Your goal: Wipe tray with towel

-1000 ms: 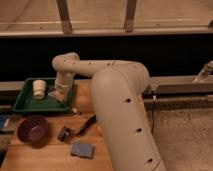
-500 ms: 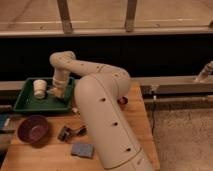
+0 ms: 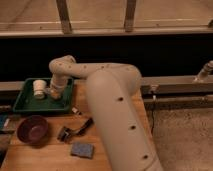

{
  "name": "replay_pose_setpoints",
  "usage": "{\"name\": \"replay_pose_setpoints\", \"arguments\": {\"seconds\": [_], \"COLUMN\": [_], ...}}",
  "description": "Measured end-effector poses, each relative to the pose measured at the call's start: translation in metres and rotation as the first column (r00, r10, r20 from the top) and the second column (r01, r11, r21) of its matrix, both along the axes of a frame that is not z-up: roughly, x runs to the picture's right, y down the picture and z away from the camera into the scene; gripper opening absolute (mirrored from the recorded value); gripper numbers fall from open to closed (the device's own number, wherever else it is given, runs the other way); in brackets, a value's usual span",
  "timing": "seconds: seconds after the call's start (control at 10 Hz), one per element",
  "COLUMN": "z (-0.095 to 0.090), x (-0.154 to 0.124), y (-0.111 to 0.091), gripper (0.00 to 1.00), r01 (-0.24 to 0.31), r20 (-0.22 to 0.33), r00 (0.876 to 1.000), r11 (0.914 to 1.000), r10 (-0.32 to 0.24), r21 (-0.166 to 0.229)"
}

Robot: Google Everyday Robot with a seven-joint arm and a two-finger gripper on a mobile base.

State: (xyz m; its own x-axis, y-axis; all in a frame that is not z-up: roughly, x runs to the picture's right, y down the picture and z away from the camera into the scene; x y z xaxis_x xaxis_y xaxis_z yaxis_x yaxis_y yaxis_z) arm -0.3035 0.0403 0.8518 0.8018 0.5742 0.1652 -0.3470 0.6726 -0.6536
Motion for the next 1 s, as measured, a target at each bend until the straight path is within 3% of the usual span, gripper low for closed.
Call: {"name": "replay_pose_setpoints", "arguments": {"seconds": [0.1, 0.3, 0.7, 1.0], "z": [-0.010, -0.021, 0.002, 0.040], "x": [-0.004, -0.011, -0.009, 0.007], "y": [0.003, 0.014, 0.019, 0.015], "gripper": [0.00, 0.00, 0.00, 0.00], "r01": [-0.053, -0.117, -0.063, -0.025], "r20": [0.024, 0.047, -0.052, -0.136], "r00": [0.998, 0.992, 0.997, 0.990], "r11": [0.9977, 0.9903, 0.9969, 0.9996], "r10": [0.052, 0.114, 0.065, 0.024], "r21": [0.043, 0.075, 0.048, -0.012]}}
